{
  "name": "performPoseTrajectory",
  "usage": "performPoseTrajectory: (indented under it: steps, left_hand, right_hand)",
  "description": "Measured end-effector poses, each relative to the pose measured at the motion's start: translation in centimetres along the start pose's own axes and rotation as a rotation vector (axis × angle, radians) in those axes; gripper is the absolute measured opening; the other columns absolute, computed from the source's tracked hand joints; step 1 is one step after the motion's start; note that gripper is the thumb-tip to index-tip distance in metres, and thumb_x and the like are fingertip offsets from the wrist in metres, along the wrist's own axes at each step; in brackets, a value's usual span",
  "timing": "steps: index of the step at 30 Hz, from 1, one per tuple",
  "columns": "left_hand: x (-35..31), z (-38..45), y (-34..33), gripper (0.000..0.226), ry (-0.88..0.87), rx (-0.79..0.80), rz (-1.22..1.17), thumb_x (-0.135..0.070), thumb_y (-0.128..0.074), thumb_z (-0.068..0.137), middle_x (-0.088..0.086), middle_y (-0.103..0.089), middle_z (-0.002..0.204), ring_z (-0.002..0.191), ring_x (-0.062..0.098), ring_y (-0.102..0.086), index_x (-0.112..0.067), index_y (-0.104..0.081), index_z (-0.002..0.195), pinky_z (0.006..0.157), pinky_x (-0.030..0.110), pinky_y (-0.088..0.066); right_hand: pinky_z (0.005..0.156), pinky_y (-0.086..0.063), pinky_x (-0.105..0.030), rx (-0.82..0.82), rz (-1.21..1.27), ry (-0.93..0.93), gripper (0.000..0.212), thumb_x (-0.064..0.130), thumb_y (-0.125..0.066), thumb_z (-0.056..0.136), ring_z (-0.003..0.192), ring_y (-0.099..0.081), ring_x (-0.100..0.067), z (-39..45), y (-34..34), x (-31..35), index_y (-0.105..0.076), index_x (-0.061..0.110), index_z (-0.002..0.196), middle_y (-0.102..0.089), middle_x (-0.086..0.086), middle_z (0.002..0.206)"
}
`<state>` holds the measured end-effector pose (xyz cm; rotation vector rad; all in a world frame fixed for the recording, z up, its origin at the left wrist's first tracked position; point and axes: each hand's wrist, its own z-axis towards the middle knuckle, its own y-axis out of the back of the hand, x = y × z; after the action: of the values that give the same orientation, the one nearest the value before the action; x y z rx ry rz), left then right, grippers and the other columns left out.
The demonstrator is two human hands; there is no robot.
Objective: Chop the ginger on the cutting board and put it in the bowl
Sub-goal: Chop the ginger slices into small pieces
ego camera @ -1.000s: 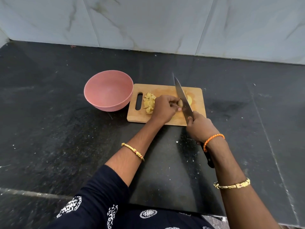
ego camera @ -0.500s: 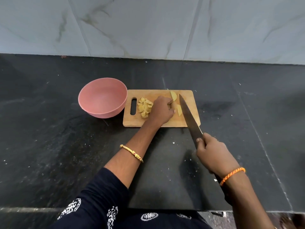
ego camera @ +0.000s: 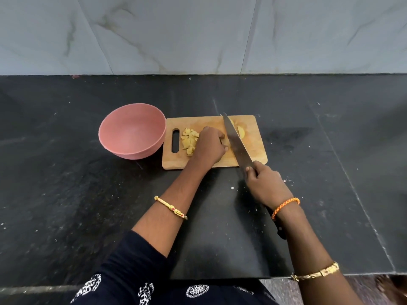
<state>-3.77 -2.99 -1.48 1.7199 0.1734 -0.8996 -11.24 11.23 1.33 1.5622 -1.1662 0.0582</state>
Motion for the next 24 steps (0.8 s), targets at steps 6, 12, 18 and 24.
performPoseTrajectory:
  steps: [6,12,18,24]
  left_hand:
    - [0.1,0.4,-0.2,0.044,0.023,0.007,-0.070,-0.012,-0.075,0.076,0.014,-0.065,0.113,0.103,0.024,-0.060,-0.005,-0.063,0.118,0.095,0.032,-0.047]
    - [0.3,0.3,-0.1,0.041,0.007,-0.024,-0.053,-0.014,-0.076,0.076,0.011,-0.068,0.110,0.099,0.023,-0.062,-0.007,-0.065,0.115,0.088,0.030,-0.047]
    - [0.3,0.2,-0.1,0.037,0.013,-0.051,-0.077,-0.013,-0.075,0.077,0.010,-0.069,0.111,0.101,0.021,-0.062,-0.007,-0.067,0.112,0.082,0.019,-0.039]
    - [0.2,-0.2,0.1,0.033,-0.009,-0.098,-0.071,-0.012,-0.078,0.072,0.011,-0.071,0.103,0.094,0.021,-0.065,-0.005,-0.070,0.104,0.083,0.023,-0.047]
  right_hand:
    - [0.072,-0.040,-0.032,0.046,-0.063,0.005,0.021,0.026,-0.035,0.100,0.082,-0.050,-0.030,1.1,0.3,0.6,-0.048,0.010,0.096,-0.056,-0.019,0.098]
    - [0.070,-0.049,-0.038,0.146,-0.095,-0.033,0.019,0.026,-0.033,0.101,0.075,-0.054,-0.027,0.1,0.6,0.4,-0.047,0.012,0.102,-0.053,-0.017,0.097]
    - [0.049,-0.037,-0.026,0.152,-0.047,-0.037,0.024,0.027,-0.034,0.100,0.060,-0.047,-0.019,-2.5,1.1,-1.2,-0.052,0.012,0.099,-0.054,-0.010,0.080]
    - [0.062,-0.044,-0.033,0.055,0.030,-0.010,0.028,0.029,-0.035,0.100,0.069,-0.050,-0.027,-1.0,1.1,-0.7,-0.050,0.011,0.085,-0.053,-0.010,0.073]
